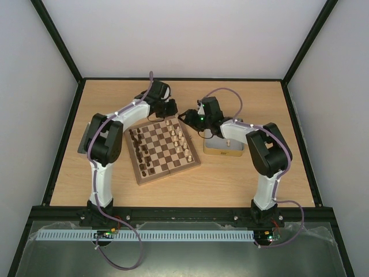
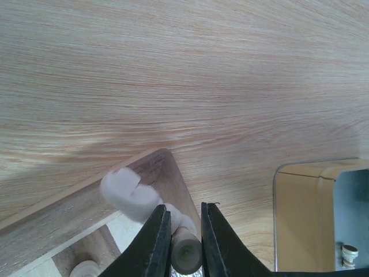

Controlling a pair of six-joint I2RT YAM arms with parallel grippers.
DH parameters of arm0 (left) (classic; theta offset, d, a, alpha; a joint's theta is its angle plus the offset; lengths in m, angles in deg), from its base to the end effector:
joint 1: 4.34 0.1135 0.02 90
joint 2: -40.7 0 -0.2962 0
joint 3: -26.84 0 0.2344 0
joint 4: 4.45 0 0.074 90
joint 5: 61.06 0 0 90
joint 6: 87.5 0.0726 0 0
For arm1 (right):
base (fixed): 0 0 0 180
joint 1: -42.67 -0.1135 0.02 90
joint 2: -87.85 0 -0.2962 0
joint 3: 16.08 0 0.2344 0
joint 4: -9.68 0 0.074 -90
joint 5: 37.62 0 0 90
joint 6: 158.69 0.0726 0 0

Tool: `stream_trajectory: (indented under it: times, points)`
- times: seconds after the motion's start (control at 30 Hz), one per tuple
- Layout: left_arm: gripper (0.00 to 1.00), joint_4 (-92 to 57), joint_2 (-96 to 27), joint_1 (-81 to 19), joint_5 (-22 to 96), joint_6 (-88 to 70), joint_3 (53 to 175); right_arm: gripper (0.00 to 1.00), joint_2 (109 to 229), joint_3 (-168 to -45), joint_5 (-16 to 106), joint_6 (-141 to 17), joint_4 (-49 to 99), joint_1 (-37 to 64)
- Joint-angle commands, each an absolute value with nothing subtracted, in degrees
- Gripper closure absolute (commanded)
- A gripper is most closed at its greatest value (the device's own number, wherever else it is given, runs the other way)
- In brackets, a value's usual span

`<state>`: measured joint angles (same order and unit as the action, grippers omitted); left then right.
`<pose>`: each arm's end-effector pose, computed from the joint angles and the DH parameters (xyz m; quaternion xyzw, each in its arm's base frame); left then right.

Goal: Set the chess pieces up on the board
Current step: Pick up the chess piece from the chessboard.

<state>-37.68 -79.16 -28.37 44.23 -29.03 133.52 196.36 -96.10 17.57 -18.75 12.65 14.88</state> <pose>0.4443 -0.2191 0.2126 -0.0109 0.9215 -0.2808 0.2680 0.3646 0.2390 0.2128 0.0164 0.8450 0.4959 0.1995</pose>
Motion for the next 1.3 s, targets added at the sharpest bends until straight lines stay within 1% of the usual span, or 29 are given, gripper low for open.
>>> stream_trajectory:
  times: [0.0, 0.1, 0.27, 0.37, 0.47, 0.63, 0.8, 1.0, 1.17, 1.27]
  points:
    - [0.92, -36.1, -75.1, -28.2, 46.3, -30.2, 132.1, 0.47, 196.3, -97.6, 20.4, -22.0, 14.2, 14.5]
    - [0.92, -35.7, -73.8, -28.2, 47.3, -30.0, 131.4, 0.48, 195.1, -96.8, 22.7, -22.3, 14.2, 14.5]
    - [0.92, -36.9, -72.2, -28.3, 49.8, -27.8, 130.6, 0.52, 191.9, -95.4, 25.8, -18.3, 13.8, 14.5]
    - [0.92, -37.3, -71.0, -28.3, 50.3, -27.7, 129.8, 0.52, 190.2, -94.1, 24.7, -16.8, 12.3, 14.5]
    - [0.92, -37.3, -69.6, -28.6, 51.3, -27.7, 129.2, 0.52, 187.3, -90.7, 24.1, -19.5, 8.7, 14.5]
    - [0.91, -37.6, -67.4, -30.7, 51.7, -27.9, 129.6, 0.52, 180.5, -82.9, 24.8, -24.6, 2.3, 14.5]
    - [0.91, -36.1, -64.9, -34.2, 52.3, -31.8, 129.4, 0.49, 171.6, -71.1, 29.3, -29.4, -5.5, 14.5]
    - [0.91, -31.4, -62.0, -38.9, 53.2, -39.4, 129.2, 0.49, 162.9, -61.8, 32.9, -34.3, -12.9, 14.5]
    - [0.91, -26.6, -60.5, -43.0, 53.1, -45.5, 129.1, 0.49, 155.9, -52.5, 36.3, -34.9, -24.4, 14.5]
    - [0.9, -24.0, -60.1, -44.6, 53.3, -48.4, 129.2, 0.47, 152.2, -49.2, 37.7, -34.7, -28.0, 14.5]
